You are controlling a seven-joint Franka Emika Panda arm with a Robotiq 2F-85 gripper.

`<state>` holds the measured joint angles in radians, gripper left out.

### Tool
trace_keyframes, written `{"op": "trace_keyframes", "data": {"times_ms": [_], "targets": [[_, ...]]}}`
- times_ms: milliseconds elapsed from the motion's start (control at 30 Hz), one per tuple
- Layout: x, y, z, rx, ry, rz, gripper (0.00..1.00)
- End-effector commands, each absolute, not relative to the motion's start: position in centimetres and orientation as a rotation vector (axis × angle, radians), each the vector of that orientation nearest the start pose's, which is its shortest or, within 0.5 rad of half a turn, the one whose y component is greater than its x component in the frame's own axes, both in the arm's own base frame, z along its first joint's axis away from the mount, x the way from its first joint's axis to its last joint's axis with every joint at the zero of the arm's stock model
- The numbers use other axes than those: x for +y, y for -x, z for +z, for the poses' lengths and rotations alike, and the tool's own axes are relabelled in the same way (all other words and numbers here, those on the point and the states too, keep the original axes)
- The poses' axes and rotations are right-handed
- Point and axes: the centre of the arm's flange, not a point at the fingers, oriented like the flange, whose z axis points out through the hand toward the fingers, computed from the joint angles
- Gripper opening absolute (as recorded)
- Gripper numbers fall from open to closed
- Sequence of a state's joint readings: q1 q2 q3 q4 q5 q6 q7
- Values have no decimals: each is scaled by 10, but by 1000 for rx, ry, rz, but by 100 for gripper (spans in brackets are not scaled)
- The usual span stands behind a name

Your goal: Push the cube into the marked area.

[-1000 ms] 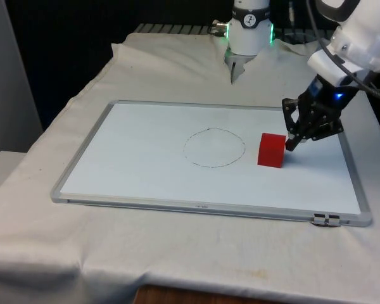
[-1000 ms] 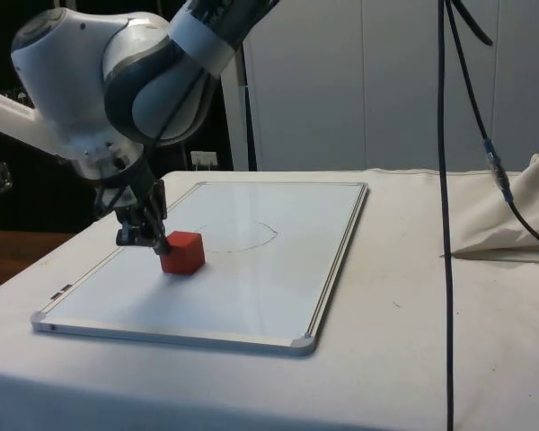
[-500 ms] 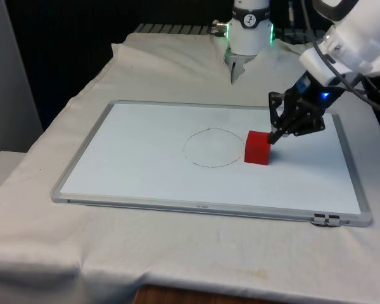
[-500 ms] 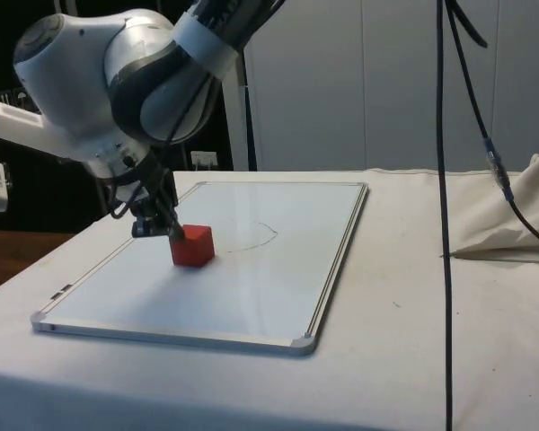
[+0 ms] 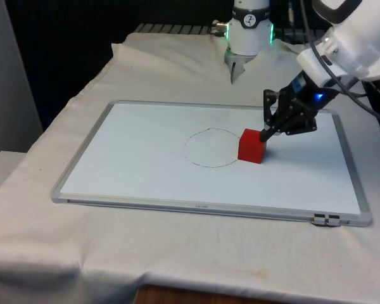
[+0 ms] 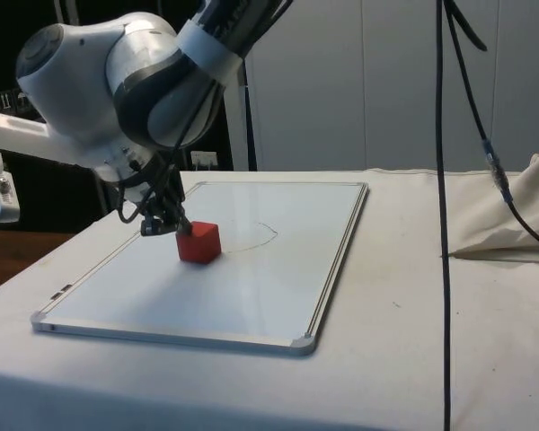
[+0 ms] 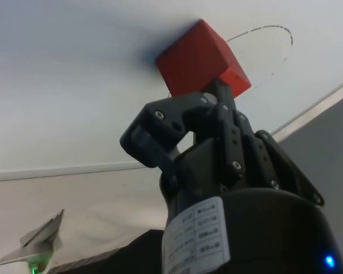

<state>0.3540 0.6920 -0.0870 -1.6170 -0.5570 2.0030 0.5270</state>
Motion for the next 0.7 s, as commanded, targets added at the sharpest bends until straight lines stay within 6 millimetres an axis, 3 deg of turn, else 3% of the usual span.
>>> {"op": "trace_keyframes", "data": {"times_ms": [0,133,167,200,367,500,667], "targets": [[148,-647,207,78,-2540,-103,0],[151,-647,221,69,-2536,-100,0],[149,-648,214,73,-2535,-99,0],[155,-647,228,65,-2536,-94,0],[167,-645,236,56,-2543,-80,0],[170,-644,236,49,-2545,-78,0],[175,-642,219,29,-2581,-79,0]]}}
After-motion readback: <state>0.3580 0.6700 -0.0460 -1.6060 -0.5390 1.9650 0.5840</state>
